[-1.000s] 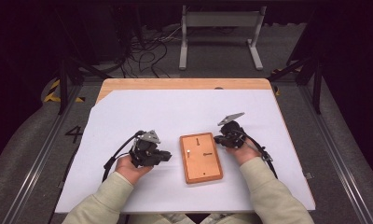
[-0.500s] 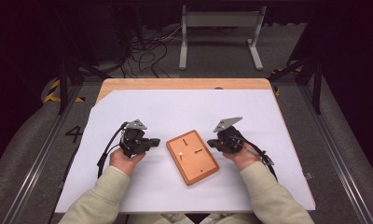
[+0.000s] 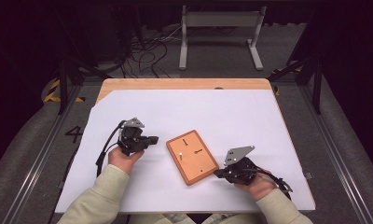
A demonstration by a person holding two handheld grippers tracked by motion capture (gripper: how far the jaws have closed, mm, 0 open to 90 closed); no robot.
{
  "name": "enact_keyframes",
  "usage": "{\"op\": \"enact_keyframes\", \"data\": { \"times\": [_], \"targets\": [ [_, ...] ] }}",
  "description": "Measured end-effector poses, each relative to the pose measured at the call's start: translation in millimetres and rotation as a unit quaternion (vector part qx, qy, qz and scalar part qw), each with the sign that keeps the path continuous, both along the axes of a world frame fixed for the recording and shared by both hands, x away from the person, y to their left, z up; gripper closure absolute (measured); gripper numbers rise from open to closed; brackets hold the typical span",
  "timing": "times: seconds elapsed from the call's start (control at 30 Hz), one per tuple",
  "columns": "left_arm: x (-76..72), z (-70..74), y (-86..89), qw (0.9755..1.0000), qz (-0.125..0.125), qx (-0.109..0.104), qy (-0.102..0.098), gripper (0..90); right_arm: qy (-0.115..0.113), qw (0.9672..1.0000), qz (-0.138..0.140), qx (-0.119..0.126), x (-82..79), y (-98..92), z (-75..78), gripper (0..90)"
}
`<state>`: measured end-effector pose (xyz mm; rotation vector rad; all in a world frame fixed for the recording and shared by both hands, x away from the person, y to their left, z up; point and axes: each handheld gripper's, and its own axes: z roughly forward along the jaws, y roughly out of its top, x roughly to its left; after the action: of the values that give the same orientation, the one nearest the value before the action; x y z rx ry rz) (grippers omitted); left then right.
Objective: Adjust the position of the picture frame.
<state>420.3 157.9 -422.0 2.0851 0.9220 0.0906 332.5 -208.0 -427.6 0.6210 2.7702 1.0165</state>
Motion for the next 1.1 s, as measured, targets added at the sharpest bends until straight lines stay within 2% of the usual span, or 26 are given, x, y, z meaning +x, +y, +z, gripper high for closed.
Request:
{"op": "enact_keyframes", "data": {
  "times": [0.17, 0.23, 0.3, 0.4, 0.47, 0.5, 0.67, 0.8, 0.87, 0.9, 1.0, 1.1],
  "targets": [
    [-1.2, 0.6, 0.8, 1.0000, -0.001, -0.002, 0.000, 89.3, 0.003, 0.9995, 0.009, -0.030, 6.9, 4.2, -13.8, 90.0],
    [-1.1, 0.9, 0.8, 1.0000, -0.003, 0.001, -0.003, 89.3, 0.009, 0.9995, 0.014, -0.026, 9.4, 2.7, -15.6, 90.0],
    [-0.9, 0.3, -0.2, 1.0000, -0.004, 0.004, -0.004, 89.3, 0.000, 0.9997, 0.000, -0.026, 13.2, 2.7, -15.7, 90.0],
    [-1.3, 0.2, 0.0, 1.0000, 0.000, 0.006, -0.006, 88.7, -0.003, 0.9996, -0.007, -0.026, 17.2, 3.5, -15.7, 90.0],
    [-1.2, 0.5, 1.3, 0.9999, 0.007, 0.009, -0.012, 86.8, -0.003, 0.9996, -0.016, -0.023, 22.6, 4.3, -16.1, 90.0],
    [-0.3, 0.6, 2.8, 0.9996, 0.013, 0.014, -0.022, 86.3, -0.003, 0.9996, -0.019, -0.022, 25.1, 4.9, -16.2, 90.0],
    [6.4, -2.4, 6.4, 0.9982, 0.049, 0.020, -0.030, 87.8, -0.018, 0.9983, -0.047, -0.029, 43.7, 12.3, -16.0, 90.0],
    [15.3, -7.7, 7.4, 0.9976, 0.065, 0.020, -0.015, 89.5, -0.039, 0.9955, -0.080, -0.031, 61.5, 19.0, -17.1, 90.0],
    [17.1, -9.0, 7.6, 0.9974, 0.068, 0.018, -0.011, 89.5, -0.039, 0.9951, -0.086, -0.027, 65.2, 20.1, -17.7, 90.0],
    [19.0, -10.4, 7.7, 0.9972, 0.073, 0.016, -0.003, 89.5, -0.044, 0.9938, -0.098, -0.028, 69.7, 23.1, -17.6, 90.0],
    [26.2, -18.2, 5.9, 0.9970, 0.073, 0.019, 0.016, 89.6, -0.049, 0.9934, -0.100, -0.025, 68.2, 22.7, -15.3, 90.0],
    [28.3, -22.3, 2.8, 0.9971, 0.066, 0.031, 0.020, 89.7, -0.056, 0.9927, -0.106, -0.015, 65.3, 16.9, -9.0, 90.0]
  ]
}}
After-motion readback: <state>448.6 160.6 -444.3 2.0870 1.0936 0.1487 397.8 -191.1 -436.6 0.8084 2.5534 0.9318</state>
